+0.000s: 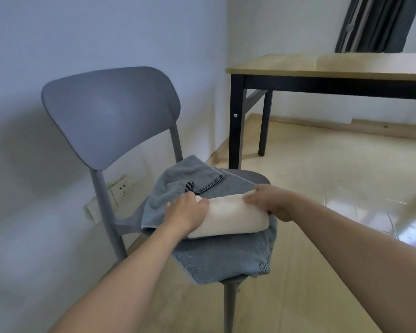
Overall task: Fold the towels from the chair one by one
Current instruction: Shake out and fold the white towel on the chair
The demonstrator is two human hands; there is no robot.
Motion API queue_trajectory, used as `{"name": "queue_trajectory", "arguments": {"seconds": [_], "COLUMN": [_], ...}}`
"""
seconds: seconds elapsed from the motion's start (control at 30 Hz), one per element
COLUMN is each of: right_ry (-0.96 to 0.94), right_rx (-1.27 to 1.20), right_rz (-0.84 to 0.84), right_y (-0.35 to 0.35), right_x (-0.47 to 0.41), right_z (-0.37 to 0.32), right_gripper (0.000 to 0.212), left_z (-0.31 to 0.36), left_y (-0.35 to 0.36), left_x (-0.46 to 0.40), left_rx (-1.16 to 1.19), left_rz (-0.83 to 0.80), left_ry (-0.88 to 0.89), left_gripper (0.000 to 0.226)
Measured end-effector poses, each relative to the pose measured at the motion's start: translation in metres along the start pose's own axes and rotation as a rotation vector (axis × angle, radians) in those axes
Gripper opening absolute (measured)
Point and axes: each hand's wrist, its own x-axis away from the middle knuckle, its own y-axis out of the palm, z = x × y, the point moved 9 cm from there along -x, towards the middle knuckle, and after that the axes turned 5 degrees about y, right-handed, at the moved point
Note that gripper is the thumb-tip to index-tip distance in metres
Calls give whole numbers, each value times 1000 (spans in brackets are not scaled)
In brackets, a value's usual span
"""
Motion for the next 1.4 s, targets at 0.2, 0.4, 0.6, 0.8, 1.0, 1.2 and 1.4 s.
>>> {"name": "queue_trajectory", "arguments": {"seconds": [0.2,0.4,0.6,0.8,1.0,1.2,1.4], "right_ry": [-127,-189,-259,-207,-82,63,130], "right_rx": [-137,-497,-547,-320,-301,-184,-199], "right_rz": [-13,-57,-88,262,272,260,247], "right_y": [-13,-38,-72,-101,-105,-135,-241], "right_x": [72,132,164,105,-33,-101,-45], "right_z": [-21,-31,-50,-42,-23,-19,-100], "right_gripper": [37,64,53,43,34,42,34], "left_z": [48,103,135,120,86,114,228], "left_y": [-63,-130,-152,-87,2,21,-78], "left_x": [42,84,82,24,-78,-145,-165], "left_rx": [471,780,741,498,411,268,118], "left_rz": [80,84,53,-22,-143,-44,-17], "left_ry": [133,271,261,82,-144,-52,38], "left_gripper": [20,19,9,15,45,34,34]}}
